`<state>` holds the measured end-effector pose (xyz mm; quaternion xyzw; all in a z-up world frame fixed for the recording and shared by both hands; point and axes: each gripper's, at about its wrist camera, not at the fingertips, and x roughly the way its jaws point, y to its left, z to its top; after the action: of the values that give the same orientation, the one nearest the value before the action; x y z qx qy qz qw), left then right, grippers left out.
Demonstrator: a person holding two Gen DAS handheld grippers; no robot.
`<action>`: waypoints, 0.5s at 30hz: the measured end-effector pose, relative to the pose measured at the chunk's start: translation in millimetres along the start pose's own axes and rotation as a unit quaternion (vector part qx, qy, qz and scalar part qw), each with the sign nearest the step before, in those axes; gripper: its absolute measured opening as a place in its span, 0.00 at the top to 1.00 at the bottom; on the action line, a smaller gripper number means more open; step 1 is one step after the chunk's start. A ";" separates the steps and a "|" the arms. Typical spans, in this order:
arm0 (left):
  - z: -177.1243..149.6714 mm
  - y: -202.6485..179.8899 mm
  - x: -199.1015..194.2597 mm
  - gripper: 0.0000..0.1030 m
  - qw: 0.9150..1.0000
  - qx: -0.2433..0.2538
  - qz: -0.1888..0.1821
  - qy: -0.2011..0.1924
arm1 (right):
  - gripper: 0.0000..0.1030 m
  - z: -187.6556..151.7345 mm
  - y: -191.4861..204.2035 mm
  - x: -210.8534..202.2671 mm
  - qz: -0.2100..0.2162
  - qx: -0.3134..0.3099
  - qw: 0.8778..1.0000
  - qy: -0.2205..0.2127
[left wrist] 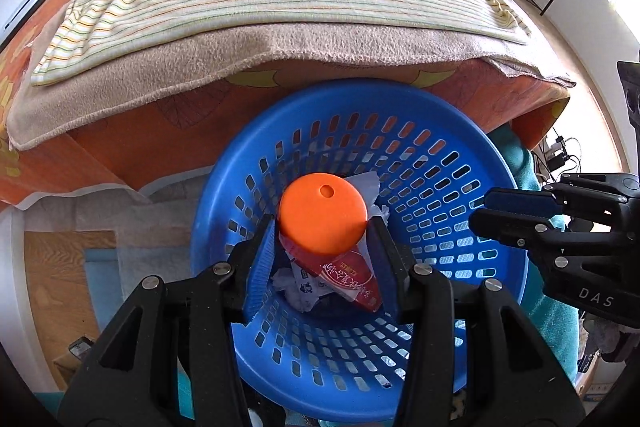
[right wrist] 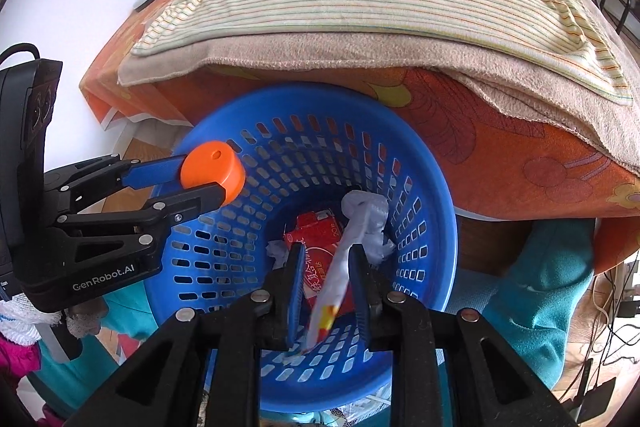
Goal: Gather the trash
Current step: 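Open both tools to drop the tube and cap into the basket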
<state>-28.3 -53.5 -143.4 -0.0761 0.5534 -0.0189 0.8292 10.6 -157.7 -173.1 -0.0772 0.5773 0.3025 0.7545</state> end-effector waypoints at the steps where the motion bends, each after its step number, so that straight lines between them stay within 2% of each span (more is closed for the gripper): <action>1: -0.2 0.0 0.8 0.55 1.000 0.000 0.000 0.001 | 0.77 -0.2 -0.4 0.2 0.000 0.001 1.000 0.000; 5: -1.2 0.9 4.7 0.52 1.000 -0.003 0.003 0.010 | 0.72 -1.9 -3.0 -1.5 -0.001 0.002 1.000 -0.004; 7: -1.6 1.9 5.9 0.47 1.000 -0.004 0.003 0.013 | 0.65 -1.7 -2.5 -1.5 -0.005 0.002 1.000 -0.005; 9: -2.0 1.5 5.9 0.47 1.000 -0.002 0.005 0.013 | 0.46 -2.1 -2.8 -3.1 -0.009 0.002 1.000 -0.009; 13: -2.7 3.1 5.9 0.47 1.000 -0.003 0.010 0.015 | 0.41 -1.3 -2.2 -7.3 -0.016 0.000 1.000 -0.017; 15: -3.1 6.0 6.0 0.47 1.000 -0.007 0.011 0.014 | 0.35 -0.7 -2.4 -9.4 -0.017 0.000 1.000 -0.020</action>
<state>-29.1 -48.6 -151.0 -0.0754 0.5658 -0.0067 0.8211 9.9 -163.4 -165.3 -0.0814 0.5605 0.2911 0.7710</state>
